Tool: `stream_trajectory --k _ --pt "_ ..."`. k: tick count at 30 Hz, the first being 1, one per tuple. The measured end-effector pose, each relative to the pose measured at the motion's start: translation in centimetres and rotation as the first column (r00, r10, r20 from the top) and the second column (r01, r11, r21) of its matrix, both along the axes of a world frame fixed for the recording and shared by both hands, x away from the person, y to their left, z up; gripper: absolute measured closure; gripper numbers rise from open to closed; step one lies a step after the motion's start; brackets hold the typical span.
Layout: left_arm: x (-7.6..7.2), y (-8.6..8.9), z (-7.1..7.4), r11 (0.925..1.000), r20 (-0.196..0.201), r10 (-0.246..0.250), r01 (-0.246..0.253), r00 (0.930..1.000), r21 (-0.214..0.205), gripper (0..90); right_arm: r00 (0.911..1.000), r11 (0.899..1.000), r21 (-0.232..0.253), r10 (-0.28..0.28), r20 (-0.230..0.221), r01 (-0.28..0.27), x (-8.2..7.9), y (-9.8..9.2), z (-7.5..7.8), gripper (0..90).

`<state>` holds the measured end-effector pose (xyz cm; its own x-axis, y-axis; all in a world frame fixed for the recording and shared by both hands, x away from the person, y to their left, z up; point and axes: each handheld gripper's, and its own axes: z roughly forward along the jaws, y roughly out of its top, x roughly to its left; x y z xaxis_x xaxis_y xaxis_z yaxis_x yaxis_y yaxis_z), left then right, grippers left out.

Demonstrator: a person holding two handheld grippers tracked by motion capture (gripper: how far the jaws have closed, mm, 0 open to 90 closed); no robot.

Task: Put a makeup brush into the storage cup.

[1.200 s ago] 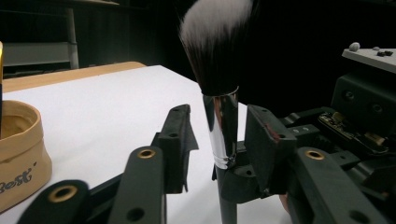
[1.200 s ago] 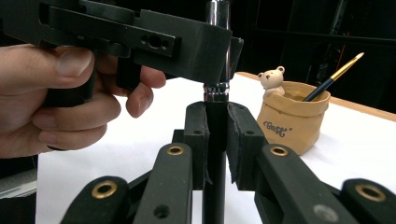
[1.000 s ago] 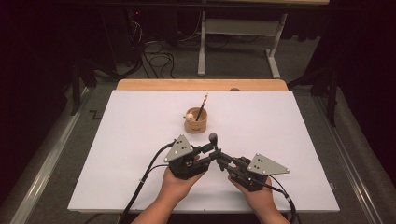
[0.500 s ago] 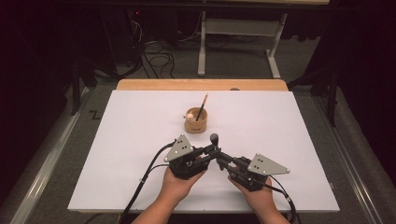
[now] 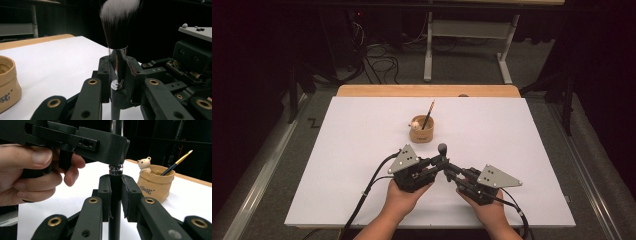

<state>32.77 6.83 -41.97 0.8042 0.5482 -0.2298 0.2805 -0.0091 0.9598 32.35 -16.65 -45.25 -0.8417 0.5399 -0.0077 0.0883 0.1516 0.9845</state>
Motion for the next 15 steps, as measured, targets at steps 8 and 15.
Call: stream_trajectory --k 8,15 --pt "-0.1 -0.05 -0.02 1.0 0.006 0.001 -0.001 1.0 0.006 76.6 1.0 1.0 -0.013 0.009 -0.001 -0.009 -0.11 0.42 0.05 68.8" --pt "-0.13 -0.02 -0.06 0.9999 0.014 0.005 -0.005 0.9999 0.016 76.6 0.9999 1.0 -0.027 -0.003 -0.015 0.003 0.02 0.58 0.02 56.5"
